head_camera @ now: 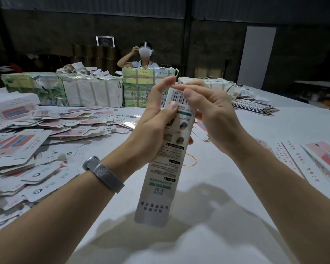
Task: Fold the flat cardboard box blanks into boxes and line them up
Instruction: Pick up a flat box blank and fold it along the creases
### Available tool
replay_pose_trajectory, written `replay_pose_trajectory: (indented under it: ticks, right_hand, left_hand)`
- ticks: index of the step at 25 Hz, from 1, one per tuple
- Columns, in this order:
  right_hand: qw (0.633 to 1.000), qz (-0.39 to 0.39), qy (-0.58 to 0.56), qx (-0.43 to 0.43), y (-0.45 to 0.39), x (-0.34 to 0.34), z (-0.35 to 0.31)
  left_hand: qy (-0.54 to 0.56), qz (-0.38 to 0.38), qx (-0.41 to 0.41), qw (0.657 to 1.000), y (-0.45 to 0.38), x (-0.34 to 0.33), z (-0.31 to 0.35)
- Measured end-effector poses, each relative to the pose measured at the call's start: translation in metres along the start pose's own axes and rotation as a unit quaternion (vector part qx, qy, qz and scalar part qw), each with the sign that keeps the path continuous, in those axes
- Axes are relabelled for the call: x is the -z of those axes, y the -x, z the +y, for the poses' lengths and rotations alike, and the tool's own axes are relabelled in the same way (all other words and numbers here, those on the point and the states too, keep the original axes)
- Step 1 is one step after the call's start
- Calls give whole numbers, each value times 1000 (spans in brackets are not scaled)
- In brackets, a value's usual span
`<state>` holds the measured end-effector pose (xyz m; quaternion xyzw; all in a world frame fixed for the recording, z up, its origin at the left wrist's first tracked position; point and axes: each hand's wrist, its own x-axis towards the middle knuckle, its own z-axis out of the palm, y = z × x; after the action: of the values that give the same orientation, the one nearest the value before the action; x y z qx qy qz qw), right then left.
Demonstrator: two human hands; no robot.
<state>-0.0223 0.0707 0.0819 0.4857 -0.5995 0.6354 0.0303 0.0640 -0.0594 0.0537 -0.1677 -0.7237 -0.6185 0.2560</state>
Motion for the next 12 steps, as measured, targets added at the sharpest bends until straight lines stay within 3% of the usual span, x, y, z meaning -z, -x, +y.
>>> replay_pose_trajectory:
  ticks: [6,12]
  right_hand:
    - [972,111,196,72,4,-18,2]
    - [970,134,197,48,2,-20,-4]
  left_hand:
    - [32,40,-28,998,-3,-12,-5]
    - [36,48,-30,998,-4,-14,-1]
